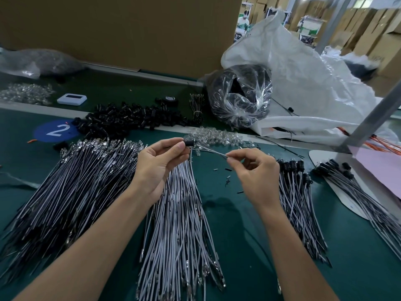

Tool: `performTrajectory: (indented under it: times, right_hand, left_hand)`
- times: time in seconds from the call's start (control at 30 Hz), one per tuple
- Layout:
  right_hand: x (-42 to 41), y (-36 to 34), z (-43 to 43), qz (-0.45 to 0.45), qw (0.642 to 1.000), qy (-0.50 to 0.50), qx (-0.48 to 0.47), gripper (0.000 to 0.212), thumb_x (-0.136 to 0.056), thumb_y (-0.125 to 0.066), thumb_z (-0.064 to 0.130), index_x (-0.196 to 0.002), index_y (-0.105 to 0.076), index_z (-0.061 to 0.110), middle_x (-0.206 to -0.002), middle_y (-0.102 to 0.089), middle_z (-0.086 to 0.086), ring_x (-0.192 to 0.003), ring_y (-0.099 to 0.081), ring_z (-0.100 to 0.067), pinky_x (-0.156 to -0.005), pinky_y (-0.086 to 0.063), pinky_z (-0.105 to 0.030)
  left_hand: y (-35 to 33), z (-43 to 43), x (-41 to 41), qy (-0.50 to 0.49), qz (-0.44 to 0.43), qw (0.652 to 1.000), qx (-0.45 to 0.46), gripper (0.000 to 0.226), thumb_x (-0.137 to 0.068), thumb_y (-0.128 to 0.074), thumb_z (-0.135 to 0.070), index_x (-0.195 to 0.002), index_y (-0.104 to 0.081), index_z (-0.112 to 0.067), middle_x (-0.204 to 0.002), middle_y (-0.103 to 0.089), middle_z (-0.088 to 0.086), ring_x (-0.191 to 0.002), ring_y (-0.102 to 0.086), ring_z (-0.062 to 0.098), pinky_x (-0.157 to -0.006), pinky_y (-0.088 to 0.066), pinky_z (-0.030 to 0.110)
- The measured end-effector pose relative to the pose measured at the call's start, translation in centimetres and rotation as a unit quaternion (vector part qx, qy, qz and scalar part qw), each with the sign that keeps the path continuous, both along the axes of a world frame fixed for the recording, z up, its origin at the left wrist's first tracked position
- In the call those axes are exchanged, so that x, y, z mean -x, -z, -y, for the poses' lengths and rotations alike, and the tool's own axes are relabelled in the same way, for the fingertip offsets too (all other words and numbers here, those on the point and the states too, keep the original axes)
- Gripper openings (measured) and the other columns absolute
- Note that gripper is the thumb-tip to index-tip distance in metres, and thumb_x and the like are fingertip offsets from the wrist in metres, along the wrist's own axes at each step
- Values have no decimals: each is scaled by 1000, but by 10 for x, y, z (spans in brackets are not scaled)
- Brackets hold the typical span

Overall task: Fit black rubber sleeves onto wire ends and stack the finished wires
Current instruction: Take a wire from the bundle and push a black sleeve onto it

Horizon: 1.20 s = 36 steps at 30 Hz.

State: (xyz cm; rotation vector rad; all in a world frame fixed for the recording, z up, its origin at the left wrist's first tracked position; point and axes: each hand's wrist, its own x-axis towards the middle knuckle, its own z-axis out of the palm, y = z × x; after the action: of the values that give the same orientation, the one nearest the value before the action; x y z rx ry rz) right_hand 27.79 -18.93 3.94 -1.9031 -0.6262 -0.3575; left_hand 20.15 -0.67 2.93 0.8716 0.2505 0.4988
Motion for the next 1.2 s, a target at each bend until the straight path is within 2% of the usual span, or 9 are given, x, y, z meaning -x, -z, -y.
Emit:
performTrajectory:
  times: [0.4,0.53,0.63,0.73,0.93,1.07,1.2]
  right_hand:
    - [0,-1,1,-29,999,-2,-23,15,-80,-77,7,-82,-76,22,-74,-70,6,-59,-54,-8,-58,-42,-20]
    - [0,-1,0,-37,999,-14,-29,17,-80,-78,6,-81,-76,24,-74,-70,4,-62,-59,-17,-58,-44,-23]
    - [1,0,0,-35,999,-19,-28,20,-80,-77,6,-81,-75,25,-74,-70,6,-62,-58,-15,-58,-44,-23]
    - [1,1,-1,-35,999,-20,-29,18,-80,-78,7,-81,-76,25,-74,-70,5,-63,-60,-21,-58,-46,-26]
    - [2,4,-4,-24,999,-24,-6,13,-80,-78,10,-82,-77,23,-74,-70,4,-63,-61,-21,-59,-45,-22]
    - [2,3,-4,-25,999,-25,-11,17,-82,-77,11,-80,-75,27,-74,-70,4,-62,-59,-20,-59,-44,-21]
    - [2,3,-5,-14,1000,-27,5,12,-83,-76,11,-80,-75,23,-75,-69,4,-61,-54,-10,-59,-41,-16]
  left_hand:
    - [1,0,1,16,1,1000,-9,24,-68,-71,-6,-91,-71,-2,-81,-75,10,-74,-73,17,-65,-58,20]
    - [1,0,1,14,-3,1000,-18,25,-67,-72,-6,-91,-71,-2,-80,-75,11,-73,-73,17,-65,-57,20]
    - [0,1,2,14,-6,999,-28,24,-67,-72,-7,-90,-72,-3,-79,-75,10,-73,-73,17,-65,-57,20]
    - [0,2,2,15,-3,999,-44,21,-66,-73,-7,-87,-73,-4,-79,-75,10,-73,-73,17,-66,-58,21]
    - [-1,7,3,21,-3,998,-67,25,-64,-74,-7,-89,-72,-4,-80,-75,11,-71,-73,18,-65,-58,21]
    - [-1,6,2,20,-1,998,-63,28,-64,-73,-6,-92,-70,-2,-81,-75,10,-73,-73,18,-65,-58,20]
    - [-1,9,2,20,4,997,-72,24,-64,-74,-6,-88,-71,-3,-81,-75,11,-73,-73,18,-65,-58,21]
